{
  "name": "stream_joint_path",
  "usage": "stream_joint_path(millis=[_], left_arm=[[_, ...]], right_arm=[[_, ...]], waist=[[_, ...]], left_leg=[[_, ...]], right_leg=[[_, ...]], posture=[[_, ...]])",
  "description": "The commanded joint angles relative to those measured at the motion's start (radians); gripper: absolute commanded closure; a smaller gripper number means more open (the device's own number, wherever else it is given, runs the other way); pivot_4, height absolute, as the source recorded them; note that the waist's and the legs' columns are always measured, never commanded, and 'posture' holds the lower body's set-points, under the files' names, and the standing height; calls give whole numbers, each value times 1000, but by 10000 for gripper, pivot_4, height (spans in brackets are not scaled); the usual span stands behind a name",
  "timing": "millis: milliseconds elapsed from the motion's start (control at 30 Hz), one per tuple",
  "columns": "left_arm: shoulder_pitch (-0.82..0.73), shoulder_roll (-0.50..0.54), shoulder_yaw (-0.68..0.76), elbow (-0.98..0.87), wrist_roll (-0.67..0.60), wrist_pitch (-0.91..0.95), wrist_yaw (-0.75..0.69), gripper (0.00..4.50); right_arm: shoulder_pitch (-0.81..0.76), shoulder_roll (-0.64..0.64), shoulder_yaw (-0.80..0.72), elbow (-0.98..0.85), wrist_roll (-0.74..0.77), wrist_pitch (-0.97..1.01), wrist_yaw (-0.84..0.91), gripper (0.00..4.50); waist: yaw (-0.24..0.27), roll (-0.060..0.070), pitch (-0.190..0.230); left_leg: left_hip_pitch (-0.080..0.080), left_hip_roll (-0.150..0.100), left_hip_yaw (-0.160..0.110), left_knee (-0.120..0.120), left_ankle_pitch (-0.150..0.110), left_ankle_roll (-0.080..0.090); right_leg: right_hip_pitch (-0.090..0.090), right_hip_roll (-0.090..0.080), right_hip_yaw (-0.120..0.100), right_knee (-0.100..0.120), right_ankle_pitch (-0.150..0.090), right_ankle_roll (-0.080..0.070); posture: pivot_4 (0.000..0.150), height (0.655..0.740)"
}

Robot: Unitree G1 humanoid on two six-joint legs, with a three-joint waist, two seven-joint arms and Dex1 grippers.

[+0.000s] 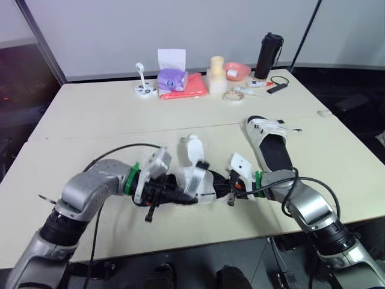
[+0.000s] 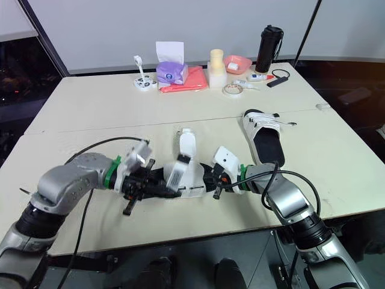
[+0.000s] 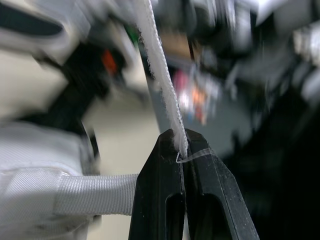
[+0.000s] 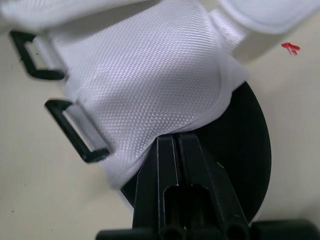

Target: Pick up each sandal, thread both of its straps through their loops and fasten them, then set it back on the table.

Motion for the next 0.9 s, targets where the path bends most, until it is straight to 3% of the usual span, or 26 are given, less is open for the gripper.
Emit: stream_joint_path(millis=[33, 267, 367, 467, 533, 700, 800, 900], left_arm=[[31, 18, -99, 75, 230, -344, -49, 44016], [27, -101, -77, 233, 369, -751, 22, 44016], [26, -128, -67, 260, 384, -842, 32, 34855], [30, -132, -61, 256, 394, -915, 39, 21451], [36, -124, -58, 240, 380, -918, 32, 21451], [61, -71, -10, 108, 234, -680, 28, 21451], [57, -19, 88, 13, 42, -406, 83, 21451], [70, 35, 165, -36, -66, -226, 124, 21451]], right_arm=[[6, -10, 8, 20, -18, 6, 1, 45000], [7, -11, 5, 19, -19, 9, 3, 45000], [9, -11, 5, 19, -21, 9, 4, 45000], [5, -10, 6, 24, -23, 7, 6, 45000], [4, -9, 8, 26, -24, 6, 7, 45000], [1, -5, 11, 31, -27, 3, 10, 45000], [-2, -5, 11, 36, -27, 0, 13, 45000], [-2, -4, 11, 36, -26, -1, 13, 45000]], waist=[[8, 0, 0], [20, 1, 0], [20, 1, 0], [20, 1, 0], [20, 1, 0], [17, 1, 0], [16, 1, 0], [14, 1, 0]], left_leg=[[0, 0, 0, 0, 0, 0], [0, 1, 0, -1, 0, 0], [0, 1, 0, -1, 0, 0], [0, 1, 0, -1, 0, 0], [0, 1, 0, 0, 0, 0], [0, 1, -1, -1, 0, 1], [0, 1, -1, -1, 0, 1], [0, 1, -2, -1, 0, 1]], right_leg=[[1, 0, 0, -1, 0, -1], [1, 1, 0, -6, 2, -3], [1, 1, -1, -6, 3, -3], [1, 1, -1, -6, 3, -3], [2, 1, -1, -6, 3, -3], [2, 1, -1, -5, 3, -3], [2, 2, -1, -5, 3, -2], [2, 2, -2, -5, 3, -2]], posture=[[1500, 7400], [1500, 7400], [1500, 7400], [1500, 7400], [1500, 7400], [1500, 7400], [1500, 7400], [1500, 7400]])
